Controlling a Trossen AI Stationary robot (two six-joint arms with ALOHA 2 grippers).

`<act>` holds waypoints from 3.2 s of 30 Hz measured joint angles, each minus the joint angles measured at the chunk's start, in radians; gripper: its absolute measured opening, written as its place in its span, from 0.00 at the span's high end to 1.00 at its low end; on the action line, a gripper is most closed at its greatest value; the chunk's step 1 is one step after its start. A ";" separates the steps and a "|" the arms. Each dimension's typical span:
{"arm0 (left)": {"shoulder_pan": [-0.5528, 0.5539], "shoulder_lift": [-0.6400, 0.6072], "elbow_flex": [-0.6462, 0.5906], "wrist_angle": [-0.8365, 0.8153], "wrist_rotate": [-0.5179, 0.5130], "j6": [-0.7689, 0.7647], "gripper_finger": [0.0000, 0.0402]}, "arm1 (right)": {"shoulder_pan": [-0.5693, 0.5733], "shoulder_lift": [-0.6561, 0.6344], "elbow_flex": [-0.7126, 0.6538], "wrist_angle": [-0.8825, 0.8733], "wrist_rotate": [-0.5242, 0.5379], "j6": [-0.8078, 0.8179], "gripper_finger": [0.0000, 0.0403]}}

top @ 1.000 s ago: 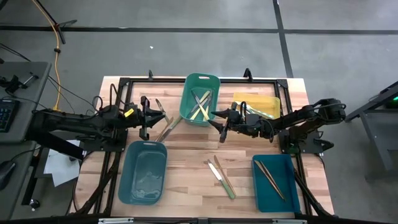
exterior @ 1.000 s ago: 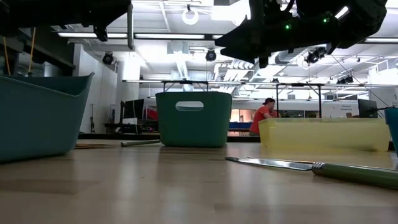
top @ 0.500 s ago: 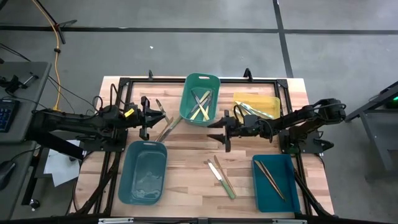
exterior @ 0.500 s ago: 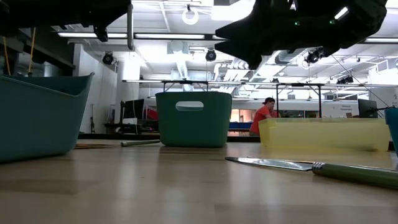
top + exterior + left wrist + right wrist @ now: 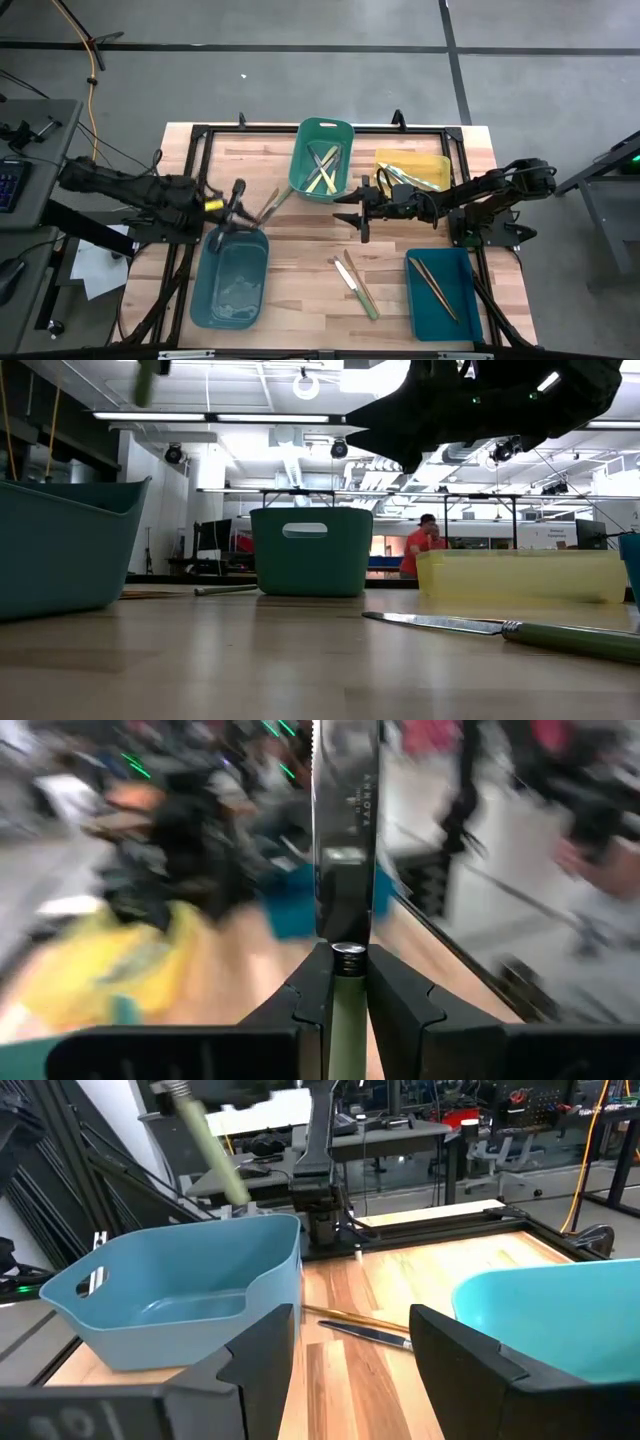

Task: Sort silverware by color (type)
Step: Put the green knife into the left blue bin, then put the gold knife into the right blue bin

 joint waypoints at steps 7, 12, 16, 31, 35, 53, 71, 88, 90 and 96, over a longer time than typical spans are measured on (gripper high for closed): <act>-0.230 0.069 0.092 -0.187 0.023 -0.064 0.90 | 0.000 0.000 0.000 -0.009 0.000 0.000 0.52; -0.383 0.119 0.092 -0.306 0.100 -0.079 0.90 | 0.000 0.000 0.000 -0.017 0.000 0.008 0.52; -0.458 0.177 0.092 -0.371 0.033 -0.108 0.90 | 0.000 0.000 0.000 -0.019 0.000 0.008 0.52; -0.493 0.441 0.092 -0.551 -0.065 -0.115 0.90 | 0.000 0.000 0.000 -0.028 0.040 0.008 0.52; -0.492 0.502 0.092 -0.595 -0.065 -0.096 0.90 | 0.000 0.000 0.000 -0.028 0.040 0.008 0.52; -0.492 0.563 0.092 -0.605 -0.064 -0.192 0.84 | 0.000 0.000 0.000 -0.035 0.041 0.008 0.52; -0.489 0.563 0.225 -0.745 -0.155 -0.078 0.69 | 0.000 0.000 0.000 -0.035 0.041 0.008 0.52; -0.209 0.356 0.348 -0.573 -0.662 -0.015 0.70 | 0.000 0.000 0.000 -0.017 0.041 0.033 0.52; -0.131 0.299 0.255 -0.410 -0.586 0.035 0.70 | 0.000 0.000 0.000 -0.019 0.041 0.034 0.52; 0.083 0.172 -0.034 0.160 -0.349 0.098 0.70 | 0.000 0.000 0.000 -0.018 0.041 0.027 0.52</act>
